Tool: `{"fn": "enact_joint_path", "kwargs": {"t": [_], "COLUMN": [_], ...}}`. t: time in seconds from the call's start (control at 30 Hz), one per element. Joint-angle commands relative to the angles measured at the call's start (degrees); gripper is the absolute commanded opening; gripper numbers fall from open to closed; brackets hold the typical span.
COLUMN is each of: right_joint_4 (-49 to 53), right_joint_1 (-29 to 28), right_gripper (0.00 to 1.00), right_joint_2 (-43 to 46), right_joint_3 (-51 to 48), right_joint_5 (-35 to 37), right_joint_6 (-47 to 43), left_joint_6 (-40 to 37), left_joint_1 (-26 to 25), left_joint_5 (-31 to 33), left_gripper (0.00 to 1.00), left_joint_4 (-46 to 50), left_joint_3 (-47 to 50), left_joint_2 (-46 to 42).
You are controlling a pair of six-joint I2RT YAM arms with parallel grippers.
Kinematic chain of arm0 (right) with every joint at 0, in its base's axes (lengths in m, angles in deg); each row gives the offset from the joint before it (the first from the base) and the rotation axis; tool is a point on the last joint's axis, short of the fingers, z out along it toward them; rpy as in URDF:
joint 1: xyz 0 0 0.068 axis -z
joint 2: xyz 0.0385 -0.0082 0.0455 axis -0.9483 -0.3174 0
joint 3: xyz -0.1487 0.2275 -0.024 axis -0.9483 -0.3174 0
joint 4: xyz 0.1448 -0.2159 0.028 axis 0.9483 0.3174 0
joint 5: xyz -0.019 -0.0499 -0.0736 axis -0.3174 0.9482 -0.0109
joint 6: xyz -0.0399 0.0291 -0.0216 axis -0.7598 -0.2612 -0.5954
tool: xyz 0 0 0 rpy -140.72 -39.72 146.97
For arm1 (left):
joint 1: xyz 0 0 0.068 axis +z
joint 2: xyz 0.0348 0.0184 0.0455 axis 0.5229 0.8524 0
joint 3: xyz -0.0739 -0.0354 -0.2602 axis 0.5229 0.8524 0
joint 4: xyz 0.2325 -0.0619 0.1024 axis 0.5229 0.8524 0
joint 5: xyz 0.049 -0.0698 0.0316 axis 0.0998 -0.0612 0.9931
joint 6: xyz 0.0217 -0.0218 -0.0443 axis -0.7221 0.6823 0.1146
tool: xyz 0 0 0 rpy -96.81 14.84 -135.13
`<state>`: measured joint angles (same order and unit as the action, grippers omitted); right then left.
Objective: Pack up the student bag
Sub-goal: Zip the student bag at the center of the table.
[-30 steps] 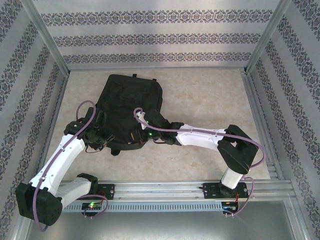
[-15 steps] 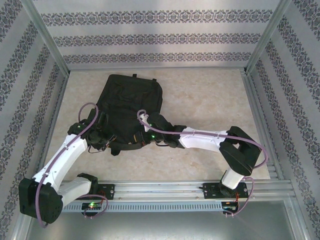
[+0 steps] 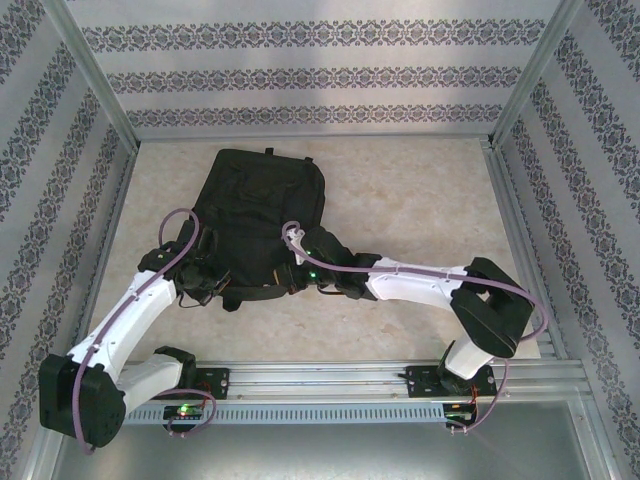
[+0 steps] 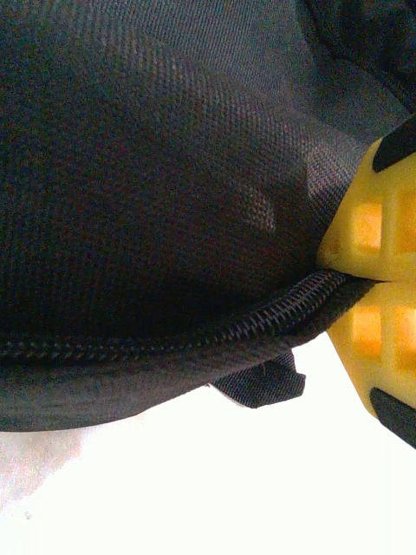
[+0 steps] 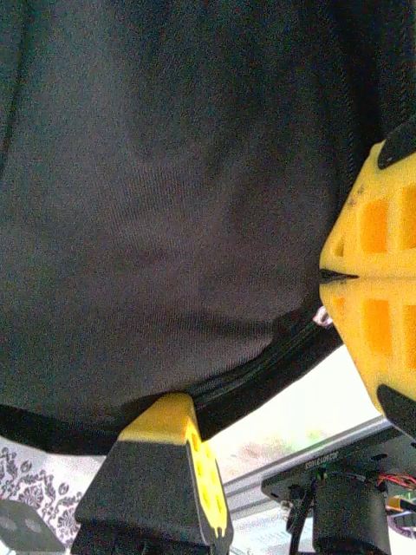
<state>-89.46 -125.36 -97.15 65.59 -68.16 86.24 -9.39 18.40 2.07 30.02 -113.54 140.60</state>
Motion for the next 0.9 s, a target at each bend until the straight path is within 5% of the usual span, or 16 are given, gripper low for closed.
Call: {"fn": "enact_joint_path", "kwargs": {"t": [0.0,0.87], "right_joint_4": [1.3,3.9], "right_joint_1": [1.6,13.9], "right_gripper": [0.0,0.0], "right_joint_2": [3.1,3.2], "right_joint_3": [-1.6,-1.5], "right_joint_5": [2.5,6.7], "right_joint_6": [-1.6,-7.5], "left_joint_6": [-2.2,-6.8], "left_joint_1": [-0.3,0.0], "left_joint_5": [3.3,4.7], "left_gripper": [0.0,0.0], "left_joint_4": [2.2,5.7], "left_joint_3": [0.5,0.4], "left_joint_2": [-0.9,-2.5]}}
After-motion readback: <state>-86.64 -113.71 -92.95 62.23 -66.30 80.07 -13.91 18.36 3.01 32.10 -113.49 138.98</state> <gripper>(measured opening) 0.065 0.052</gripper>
